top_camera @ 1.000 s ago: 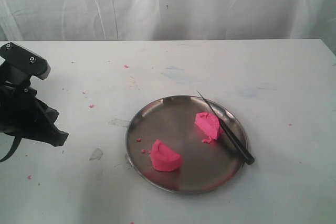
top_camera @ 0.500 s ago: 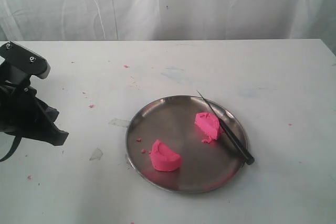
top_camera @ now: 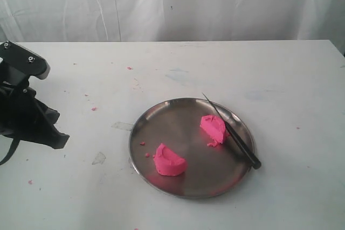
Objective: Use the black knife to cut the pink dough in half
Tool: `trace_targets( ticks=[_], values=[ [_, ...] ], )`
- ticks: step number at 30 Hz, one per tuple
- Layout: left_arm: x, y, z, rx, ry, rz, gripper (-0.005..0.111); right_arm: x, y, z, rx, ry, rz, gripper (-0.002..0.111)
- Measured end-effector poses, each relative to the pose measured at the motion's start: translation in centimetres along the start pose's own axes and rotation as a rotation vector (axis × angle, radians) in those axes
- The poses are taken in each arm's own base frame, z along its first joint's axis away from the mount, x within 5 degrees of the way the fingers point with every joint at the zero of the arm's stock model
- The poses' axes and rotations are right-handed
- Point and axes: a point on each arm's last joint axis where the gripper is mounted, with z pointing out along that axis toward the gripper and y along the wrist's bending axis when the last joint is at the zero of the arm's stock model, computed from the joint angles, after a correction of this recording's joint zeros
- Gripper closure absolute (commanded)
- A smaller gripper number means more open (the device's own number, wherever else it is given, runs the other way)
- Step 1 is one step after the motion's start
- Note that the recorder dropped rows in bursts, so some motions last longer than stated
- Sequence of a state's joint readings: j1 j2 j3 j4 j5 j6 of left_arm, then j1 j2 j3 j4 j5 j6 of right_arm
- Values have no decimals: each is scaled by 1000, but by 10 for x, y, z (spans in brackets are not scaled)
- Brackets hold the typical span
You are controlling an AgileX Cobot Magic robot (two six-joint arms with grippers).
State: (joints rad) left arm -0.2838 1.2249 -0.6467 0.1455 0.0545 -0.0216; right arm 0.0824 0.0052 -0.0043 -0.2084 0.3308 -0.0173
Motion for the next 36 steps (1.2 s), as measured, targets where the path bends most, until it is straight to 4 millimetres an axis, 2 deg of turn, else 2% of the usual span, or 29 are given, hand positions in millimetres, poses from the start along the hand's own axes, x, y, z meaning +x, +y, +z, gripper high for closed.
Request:
trace_targets(
  ticks=[5, 8, 12, 17, 22, 26, 30, 33, 36],
  values=[
    [-8, 3, -26, -23, -101, -4, 107, 0, 0, 0, 2, 4, 0, 108],
    [-13, 7, -51, -54, -195, -14, 107, 0, 0, 0, 2, 4, 0, 108],
    [-13, 18, -94, -133, -343, -47, 107, 0, 0, 0, 2, 4, 0, 108],
    [-5, 24, -149, -245, -536, -78, 107, 0, 0, 0, 2, 4, 0, 108],
    [6, 20, -188, -308, -678, -83, 107, 0, 0, 0, 2, 4, 0, 108],
    [12, 16, -204, -327, -745, -80, 107, 0, 0, 0, 2, 4, 0, 108],
    [15, 15, -210, -333, -768, -78, 107, 0, 0, 0, 2, 4, 0, 108],
    [20, 13, -207, -330, -762, -81, 107, 0, 0, 0, 2, 4, 0, 108],
    [36, 9, -196, -309, -685, -97, 107, 0, 0, 0, 2, 4, 0, 108]
  ],
)
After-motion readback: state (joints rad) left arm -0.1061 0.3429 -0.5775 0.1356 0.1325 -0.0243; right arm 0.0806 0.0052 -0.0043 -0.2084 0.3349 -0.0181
